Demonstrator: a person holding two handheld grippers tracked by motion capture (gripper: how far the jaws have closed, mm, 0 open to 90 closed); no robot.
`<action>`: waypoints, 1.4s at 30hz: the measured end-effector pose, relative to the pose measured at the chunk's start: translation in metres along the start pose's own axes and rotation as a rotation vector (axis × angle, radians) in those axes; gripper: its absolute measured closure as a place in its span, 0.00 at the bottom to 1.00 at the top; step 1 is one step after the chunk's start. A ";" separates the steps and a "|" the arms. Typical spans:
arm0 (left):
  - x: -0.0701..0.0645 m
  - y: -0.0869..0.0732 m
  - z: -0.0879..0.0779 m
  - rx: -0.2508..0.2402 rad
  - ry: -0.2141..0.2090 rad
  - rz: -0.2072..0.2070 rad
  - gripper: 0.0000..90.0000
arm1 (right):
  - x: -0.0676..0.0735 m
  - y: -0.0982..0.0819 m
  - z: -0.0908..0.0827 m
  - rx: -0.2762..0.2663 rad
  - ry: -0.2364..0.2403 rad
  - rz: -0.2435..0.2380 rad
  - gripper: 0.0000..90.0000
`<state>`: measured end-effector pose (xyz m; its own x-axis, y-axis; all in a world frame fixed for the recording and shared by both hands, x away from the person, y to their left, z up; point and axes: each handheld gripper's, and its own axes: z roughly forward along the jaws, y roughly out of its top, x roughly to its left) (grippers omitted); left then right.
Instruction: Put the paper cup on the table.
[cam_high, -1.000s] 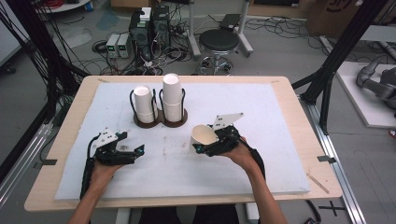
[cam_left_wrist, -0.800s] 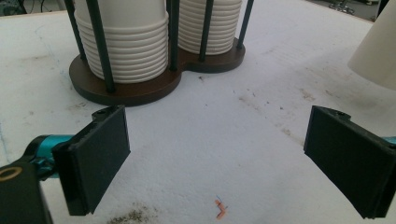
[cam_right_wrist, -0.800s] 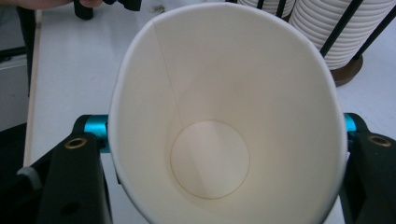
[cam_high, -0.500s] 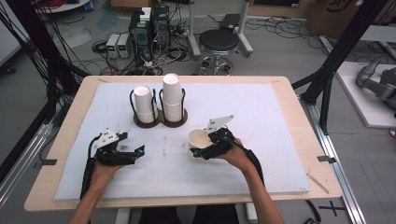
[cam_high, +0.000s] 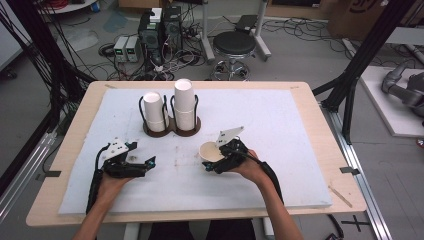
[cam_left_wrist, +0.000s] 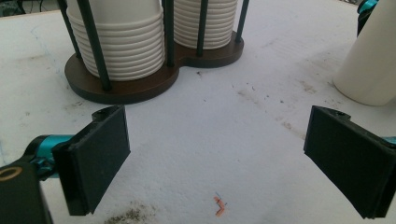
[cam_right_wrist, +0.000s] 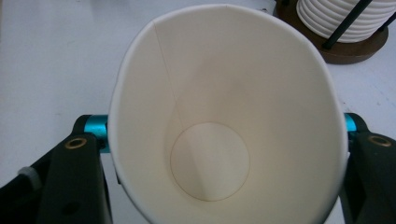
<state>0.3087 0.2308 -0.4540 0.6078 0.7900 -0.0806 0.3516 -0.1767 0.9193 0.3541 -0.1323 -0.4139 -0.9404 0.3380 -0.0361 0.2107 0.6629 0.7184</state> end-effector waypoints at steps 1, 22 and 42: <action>0.000 0.000 0.000 0.000 0.000 0.000 0.08 | 0.000 0.000 0.000 -0.001 0.000 0.002 0.34; -0.002 0.000 0.000 0.004 -0.005 0.021 0.10 | -0.001 -0.007 0.000 -0.028 0.036 0.001 0.22; -0.002 0.000 0.000 0.006 0.001 0.016 0.10 | -0.004 -0.027 -0.015 -0.048 0.032 0.043 0.21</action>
<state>0.3077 0.2292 -0.4540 0.6131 0.7873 -0.0654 0.3457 -0.1930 0.9183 0.3481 -0.1618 -0.4224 -0.9392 0.3430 0.0173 0.2386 0.6154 0.7513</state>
